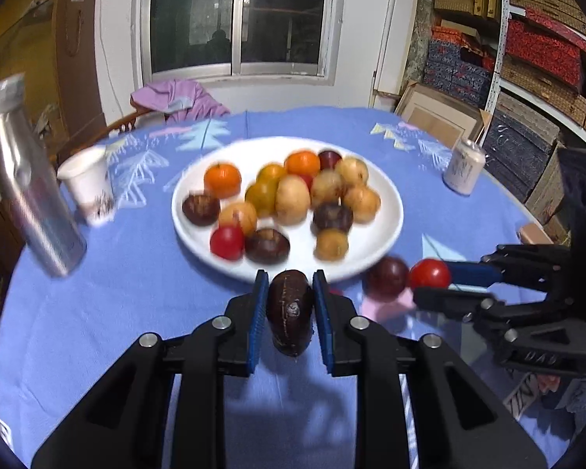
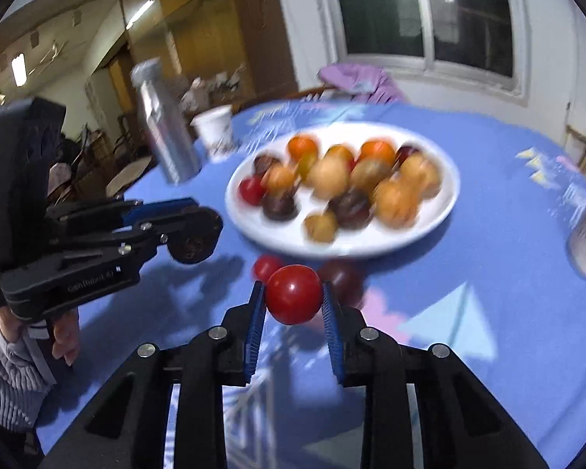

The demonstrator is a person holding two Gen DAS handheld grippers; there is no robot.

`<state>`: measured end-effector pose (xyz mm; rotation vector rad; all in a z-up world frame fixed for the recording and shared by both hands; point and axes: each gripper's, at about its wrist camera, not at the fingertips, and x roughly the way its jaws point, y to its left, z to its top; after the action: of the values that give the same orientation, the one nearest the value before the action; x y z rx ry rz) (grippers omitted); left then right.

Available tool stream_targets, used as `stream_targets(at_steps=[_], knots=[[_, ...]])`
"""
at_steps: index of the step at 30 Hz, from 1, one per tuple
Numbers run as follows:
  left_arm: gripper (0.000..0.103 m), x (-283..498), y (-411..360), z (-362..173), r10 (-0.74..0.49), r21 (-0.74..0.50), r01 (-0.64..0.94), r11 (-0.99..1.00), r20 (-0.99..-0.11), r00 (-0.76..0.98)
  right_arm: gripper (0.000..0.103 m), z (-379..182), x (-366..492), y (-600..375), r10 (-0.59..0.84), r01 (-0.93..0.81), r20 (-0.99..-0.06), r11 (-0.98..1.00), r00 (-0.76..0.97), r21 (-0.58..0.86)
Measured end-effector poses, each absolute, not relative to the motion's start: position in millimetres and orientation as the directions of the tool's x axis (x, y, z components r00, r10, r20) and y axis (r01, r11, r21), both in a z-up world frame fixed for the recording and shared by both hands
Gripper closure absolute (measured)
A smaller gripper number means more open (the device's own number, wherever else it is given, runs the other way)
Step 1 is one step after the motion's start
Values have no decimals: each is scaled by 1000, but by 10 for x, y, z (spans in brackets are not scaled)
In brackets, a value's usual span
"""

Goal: Organize fruits
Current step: 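Lower both fruits onto the white plate and open both grippers, then move both open grippers back to the last two fruits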

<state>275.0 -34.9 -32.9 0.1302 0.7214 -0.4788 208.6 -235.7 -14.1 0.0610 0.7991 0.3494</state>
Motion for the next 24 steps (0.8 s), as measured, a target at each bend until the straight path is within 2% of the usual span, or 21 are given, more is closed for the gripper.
stream_targets(at_steps=[4, 9, 10, 11, 12, 13, 17, 18, 20, 24], knots=[[81, 3144, -565, -263, -348, -20, 450, 893, -664, 662, 74, -2, 2524, -2476, 309, -227, -671, 951, 674, 210], [80, 3539, -591, -439, -319, -35, 407, 913, -686, 654, 74, -103, 3064, -2446, 284, -177, -692, 959, 664, 223], [78, 3568, -571, -464, -316, -38, 399, 916, -682, 660, 71, -137, 3123, -2447, 277, -166, -698, 960, 660, 224], [78, 3590, -555, -482, -315, -44, 392, 919, -680, 662, 59, -150, 3158, -2469, 273, -153, -699, 961, 661, 230], [72, 3594, -544, -490, -313, -47, 386, 921, -680, 663, 53, -162, 3172, -2497, 283, -142, -695, 957, 661, 254], [62, 3586, -535, -477, -315, -49, 385, 922, -676, 666, 53, -159, 3155, -2517, 300, -141, -687, 950, 662, 279], [49, 3440, -458, -377, -301, -24, 375, 927, -648, 700, 52, -92, 2946, -2588, 308, -150, -664, 947, 681, 284], [45, 3364, -416, -367, -302, -27, 372, 928, -641, 706, 50, -61, 2839, -2620, 310, -157, -653, 946, 691, 283], [44, 3189, -359, -395, -309, -24, 384, 923, -640, 703, 42, -55, 2626, -2681, 304, -159, -642, 948, 703, 275], [44, 2827, -360, -586, -315, 1, 423, 906, -666, 676, 38, -221, 2163, -2796, 291, -156, -651, 954, 701, 258]])
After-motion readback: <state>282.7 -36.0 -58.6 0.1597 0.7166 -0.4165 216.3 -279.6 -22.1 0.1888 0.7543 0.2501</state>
